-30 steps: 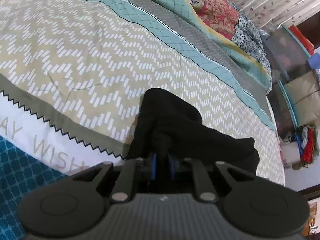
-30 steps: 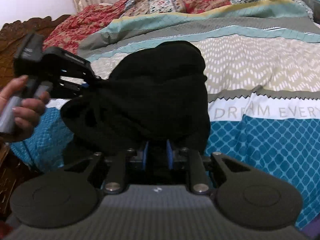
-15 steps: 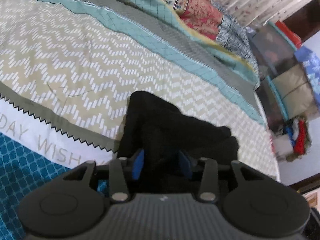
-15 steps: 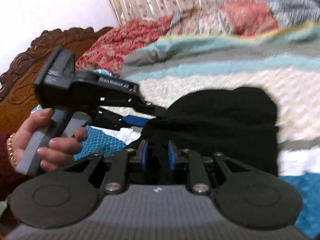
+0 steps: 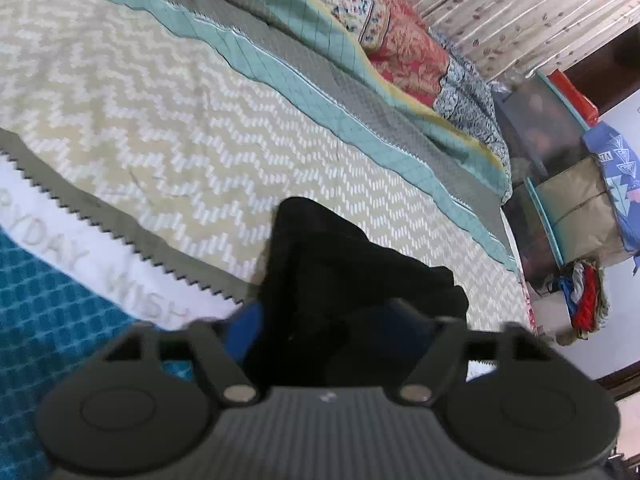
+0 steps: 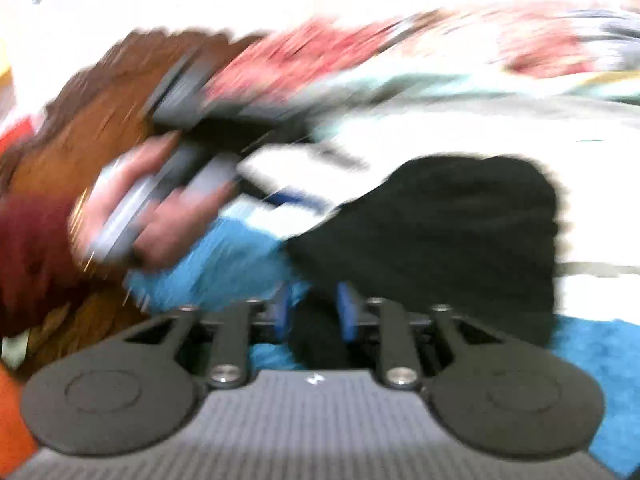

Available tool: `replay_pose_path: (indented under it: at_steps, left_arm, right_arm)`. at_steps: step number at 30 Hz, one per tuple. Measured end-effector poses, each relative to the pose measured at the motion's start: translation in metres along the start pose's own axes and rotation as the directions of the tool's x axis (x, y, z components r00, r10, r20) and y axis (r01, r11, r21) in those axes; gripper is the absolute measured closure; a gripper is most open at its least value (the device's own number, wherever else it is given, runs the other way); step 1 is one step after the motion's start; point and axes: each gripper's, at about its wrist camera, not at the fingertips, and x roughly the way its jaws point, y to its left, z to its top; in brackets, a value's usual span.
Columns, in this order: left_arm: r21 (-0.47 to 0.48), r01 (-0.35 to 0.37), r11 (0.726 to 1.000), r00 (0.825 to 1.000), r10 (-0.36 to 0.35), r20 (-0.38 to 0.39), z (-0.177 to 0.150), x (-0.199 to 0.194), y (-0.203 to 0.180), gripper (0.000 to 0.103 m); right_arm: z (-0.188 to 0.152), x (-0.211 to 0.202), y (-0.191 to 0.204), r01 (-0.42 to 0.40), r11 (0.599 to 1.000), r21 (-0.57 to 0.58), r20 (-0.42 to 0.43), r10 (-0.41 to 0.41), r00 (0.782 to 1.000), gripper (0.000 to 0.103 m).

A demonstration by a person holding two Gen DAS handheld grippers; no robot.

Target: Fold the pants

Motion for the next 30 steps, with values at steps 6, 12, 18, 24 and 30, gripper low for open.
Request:
replay_pose_path:
  at_steps: [6,12,18,24,30]
  left_arm:
    - [-0.047,0.019,0.999,0.991,-0.026,-0.132,-0.022,0.025,0.018,0.001]
    - [-0.126,0.117,0.985,0.972,-0.140,-0.190,-0.045,0.063,0.029,0.001]
    - [-0.040,0.168,0.985,0.973,-0.172,-0.154,-0.022,0.042,-0.005,0.052]
    - [0.136,0.233,0.963,0.970,-0.241,0.042,0.050,0.016,-0.059,0.052]
    - [0.225,0.046,0.973,0.990,-0.074,0.120,0.123,0.090,-0.088,0.047]
  right_arm:
    - [-0.002,-0.020,-0.090,0.140,0.944,0.299,0.114,-0.181,0.977,0.026]
    - [-0.016,0.036,-0.124,0.048,0.880,0.472,0.036,-0.074,0.997,0.018]
    - [0.011,0.028,-0.086,-0.083,0.880,0.468,0.041,0.073,0.997,0.054]
    - [0.100,0.018,-0.071,-0.123,0.966,0.226,0.250,0.064,0.966,0.057]
    - [0.160,0.077,-0.131,0.021,0.990,0.139,0.293,-0.061,0.954,0.052]
